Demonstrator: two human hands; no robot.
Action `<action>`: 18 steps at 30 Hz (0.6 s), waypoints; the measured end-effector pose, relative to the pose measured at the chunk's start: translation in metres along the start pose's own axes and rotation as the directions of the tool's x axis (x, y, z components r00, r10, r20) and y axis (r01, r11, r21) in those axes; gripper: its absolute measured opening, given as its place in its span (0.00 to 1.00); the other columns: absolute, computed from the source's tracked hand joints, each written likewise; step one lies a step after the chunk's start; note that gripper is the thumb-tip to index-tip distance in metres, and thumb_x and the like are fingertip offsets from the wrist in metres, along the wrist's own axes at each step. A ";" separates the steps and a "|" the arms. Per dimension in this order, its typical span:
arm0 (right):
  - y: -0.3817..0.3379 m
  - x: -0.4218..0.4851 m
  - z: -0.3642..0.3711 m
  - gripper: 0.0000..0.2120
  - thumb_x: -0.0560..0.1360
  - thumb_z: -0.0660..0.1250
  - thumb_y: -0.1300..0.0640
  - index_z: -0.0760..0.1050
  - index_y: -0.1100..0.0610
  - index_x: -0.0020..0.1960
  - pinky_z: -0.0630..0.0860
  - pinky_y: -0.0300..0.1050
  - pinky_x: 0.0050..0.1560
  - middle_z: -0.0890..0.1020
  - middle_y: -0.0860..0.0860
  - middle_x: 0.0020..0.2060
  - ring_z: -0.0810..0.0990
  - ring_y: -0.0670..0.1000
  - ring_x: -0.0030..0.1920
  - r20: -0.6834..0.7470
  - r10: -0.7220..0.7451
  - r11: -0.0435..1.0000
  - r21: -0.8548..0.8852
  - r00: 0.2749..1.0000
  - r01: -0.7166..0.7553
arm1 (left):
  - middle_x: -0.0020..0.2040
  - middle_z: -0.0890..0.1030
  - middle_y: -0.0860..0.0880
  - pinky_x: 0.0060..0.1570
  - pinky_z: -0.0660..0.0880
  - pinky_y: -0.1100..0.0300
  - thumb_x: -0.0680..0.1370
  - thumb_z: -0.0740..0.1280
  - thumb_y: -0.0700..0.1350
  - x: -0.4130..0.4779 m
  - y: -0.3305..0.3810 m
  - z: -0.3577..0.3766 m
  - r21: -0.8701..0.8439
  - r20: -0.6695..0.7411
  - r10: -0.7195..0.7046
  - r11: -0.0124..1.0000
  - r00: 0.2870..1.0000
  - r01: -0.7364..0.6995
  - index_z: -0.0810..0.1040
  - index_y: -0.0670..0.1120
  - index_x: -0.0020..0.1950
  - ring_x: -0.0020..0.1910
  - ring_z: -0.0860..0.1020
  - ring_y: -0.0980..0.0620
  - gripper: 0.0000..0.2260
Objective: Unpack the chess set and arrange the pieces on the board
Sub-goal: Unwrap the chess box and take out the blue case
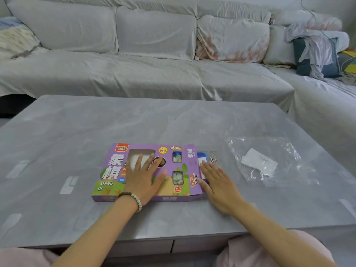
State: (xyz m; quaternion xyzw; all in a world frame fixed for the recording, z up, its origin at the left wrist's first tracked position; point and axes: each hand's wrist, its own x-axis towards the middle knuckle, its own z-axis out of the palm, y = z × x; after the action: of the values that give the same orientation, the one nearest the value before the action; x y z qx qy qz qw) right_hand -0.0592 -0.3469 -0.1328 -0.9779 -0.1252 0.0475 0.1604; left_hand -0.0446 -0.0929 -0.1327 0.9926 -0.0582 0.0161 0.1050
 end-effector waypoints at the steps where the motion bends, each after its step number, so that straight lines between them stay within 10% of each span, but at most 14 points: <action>1: 0.003 -0.001 0.002 0.50 0.62 0.23 0.24 0.43 0.48 0.77 0.38 0.38 0.74 0.45 0.41 0.75 0.40 0.39 0.74 -0.006 -0.009 0.999 -0.032 1.000 0.009 | 0.77 0.50 0.57 0.71 0.40 0.42 0.66 0.30 0.69 0.000 0.000 0.002 0.019 0.006 -0.004 1.000 1.000 0.004 0.52 0.62 0.74 0.76 0.45 0.47 0.38; 18: 0.047 -0.017 -0.020 0.48 0.65 0.25 0.26 0.49 0.48 0.77 0.38 0.40 0.73 0.52 0.43 0.76 0.45 0.40 0.75 -0.074 0.078 0.992 -0.098 0.994 -0.085 | 0.77 0.49 0.53 0.72 0.41 0.44 0.74 0.38 0.65 0.004 -0.025 -0.006 0.094 0.085 -0.039 0.995 0.996 0.031 0.51 0.63 0.74 0.75 0.43 0.45 0.28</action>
State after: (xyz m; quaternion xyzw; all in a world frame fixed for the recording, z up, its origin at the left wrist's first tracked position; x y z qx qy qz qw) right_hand -0.0622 -0.4004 -0.1281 -0.9901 -0.0819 0.0135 0.1128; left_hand -0.0378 -0.0676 -0.1324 0.9971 -0.0444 -0.0265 0.0566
